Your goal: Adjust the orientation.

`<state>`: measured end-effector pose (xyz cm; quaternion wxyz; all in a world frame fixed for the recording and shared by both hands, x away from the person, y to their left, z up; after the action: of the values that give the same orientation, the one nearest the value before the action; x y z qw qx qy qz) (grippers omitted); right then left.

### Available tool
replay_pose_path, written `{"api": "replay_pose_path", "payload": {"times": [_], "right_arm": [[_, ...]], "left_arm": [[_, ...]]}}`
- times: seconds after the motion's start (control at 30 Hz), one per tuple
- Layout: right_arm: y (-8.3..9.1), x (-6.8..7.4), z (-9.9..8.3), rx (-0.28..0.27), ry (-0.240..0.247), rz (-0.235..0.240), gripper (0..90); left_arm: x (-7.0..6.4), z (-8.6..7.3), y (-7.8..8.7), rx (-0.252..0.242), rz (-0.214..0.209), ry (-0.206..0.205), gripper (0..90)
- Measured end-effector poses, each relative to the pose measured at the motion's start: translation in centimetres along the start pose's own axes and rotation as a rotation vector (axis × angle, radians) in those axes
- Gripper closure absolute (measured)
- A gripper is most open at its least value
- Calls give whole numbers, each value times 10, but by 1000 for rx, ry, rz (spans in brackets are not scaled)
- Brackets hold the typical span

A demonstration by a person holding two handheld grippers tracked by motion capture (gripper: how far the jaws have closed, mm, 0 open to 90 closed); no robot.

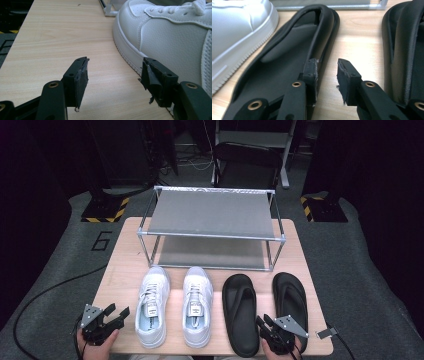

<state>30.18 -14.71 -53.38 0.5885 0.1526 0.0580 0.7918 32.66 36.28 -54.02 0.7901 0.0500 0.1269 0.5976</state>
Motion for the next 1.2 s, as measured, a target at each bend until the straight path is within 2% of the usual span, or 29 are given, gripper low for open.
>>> {"api": "replay_pose_path", "payload": {"times": [0.07, 0.2, 0.23, 0.33, 0.4, 0.47, 0.63, 0.8, 0.83, 0.87, 0.9, 1.2], "right_arm": [[5, 2, 3, -14, -3, 13, 677], [7, 5, 2, -14, 8, 25, 677], [8, 4, 2, -12, -2, 32, 675], [8, 4, 2, -13, -19, 34, 673], [8, 5, 3, -17, -35, 52, 661], [8, 6, 3, -17, -29, 56, 661], [5, 11, -2, 23, 7, 76, 668], [2, 14, -6, 54, 7, 69, 725], [2, 15, -6, 58, 7, 64, 737], [2, 15, -6, 49, 17, 46, 773], [2, 15, -6, 49, 12, 44, 780], [-2, 16, -6, 37, -9, 27, 788]], "left_arm": [[0, 0, -1, -16, 3, 0, 380], [0, 0, -1, -8, 2, -3, 380], [0, 0, -1, -22, 6, -1, 380], [0, 0, -1, -21, 5, -1, 380], [0, 0, 0, -2, -2, 0, 380], [0, 0, -1, -5, 0, 0, 380], [0, 0, -1, -20, 7, 0, 380], [0, -1, 0, -8, 5, -2, 380], [0, -1, -1, -20, 12, -1, 380], [0, 0, 0, -9, 6, -2, 380], [0, 0, -1, -26, 14, -1, 380], [0, -1, 0, -3, 10, -8, 380]]}}
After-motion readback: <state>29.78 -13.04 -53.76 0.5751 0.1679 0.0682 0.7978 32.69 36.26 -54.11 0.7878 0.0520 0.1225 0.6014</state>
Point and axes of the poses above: each handheld gripper's, and its own axes: y roughly backward along the jaws, z roughly out of its top, x roughly to its left, the point moved 4 cm from there along -y, roughly forward along the jaws, and after that the axes turned 14 degrees about -x, right-handed, at the moved point
